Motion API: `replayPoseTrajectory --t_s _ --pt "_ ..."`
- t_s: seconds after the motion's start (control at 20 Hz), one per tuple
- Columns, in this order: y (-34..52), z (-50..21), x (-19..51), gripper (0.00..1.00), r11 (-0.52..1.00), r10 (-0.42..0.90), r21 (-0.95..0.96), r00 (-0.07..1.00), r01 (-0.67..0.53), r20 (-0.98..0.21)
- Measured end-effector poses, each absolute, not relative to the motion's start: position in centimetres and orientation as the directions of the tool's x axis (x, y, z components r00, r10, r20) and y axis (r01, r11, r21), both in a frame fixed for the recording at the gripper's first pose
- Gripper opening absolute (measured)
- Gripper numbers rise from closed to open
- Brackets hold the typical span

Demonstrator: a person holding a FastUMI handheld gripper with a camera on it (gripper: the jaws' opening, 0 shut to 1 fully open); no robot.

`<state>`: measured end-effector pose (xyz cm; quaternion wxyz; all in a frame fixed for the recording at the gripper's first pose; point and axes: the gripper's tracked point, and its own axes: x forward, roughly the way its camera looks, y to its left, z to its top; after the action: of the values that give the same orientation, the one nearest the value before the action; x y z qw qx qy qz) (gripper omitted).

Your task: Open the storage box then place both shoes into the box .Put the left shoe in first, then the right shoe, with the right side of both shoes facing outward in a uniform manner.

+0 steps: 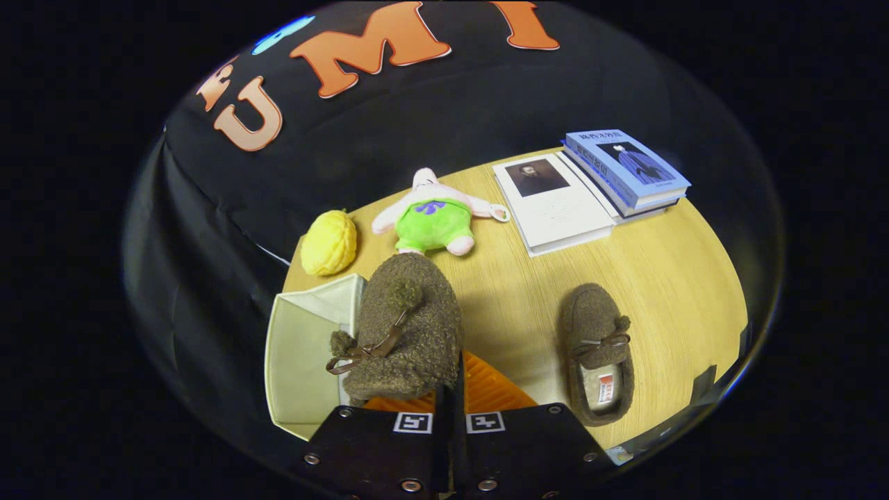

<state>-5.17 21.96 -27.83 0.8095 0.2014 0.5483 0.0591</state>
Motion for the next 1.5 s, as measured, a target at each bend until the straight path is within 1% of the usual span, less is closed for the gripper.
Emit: replayPoseTrajectory --t_s 0.2,0.35,0.5,0.85,1.0,1.2,1.5 --pt "23.9 -23.6 -3.4 0.03 0.904 0.336 0.416 0.442 0.096 -0.832" --pt "26.3 -21.6 -2.6 0.03 0.892 0.37 0.446 0.452 0.071 -0.812" --pt "28.9 -21.0 -2.1 0.03 0.893 0.382 0.448 0.45 0.045 -0.807" --pt "36.4 -23.5 -3.9 0.03 0.893 0.421 0.449 0.349 -0.001 -0.837" --pt "38.6 -25.5 -4.8 0.03 0.906 0.405 0.423 0.317 -0.016 -0.857" --pt "41.1 -28.8 -6.3 0.03 0.916 0.387 0.401 0.243 0.011 -0.889" --pt "43.2 -32.4 -7.5 0.03 0.932 0.343 0.357 0.17 0.06 -0.924"
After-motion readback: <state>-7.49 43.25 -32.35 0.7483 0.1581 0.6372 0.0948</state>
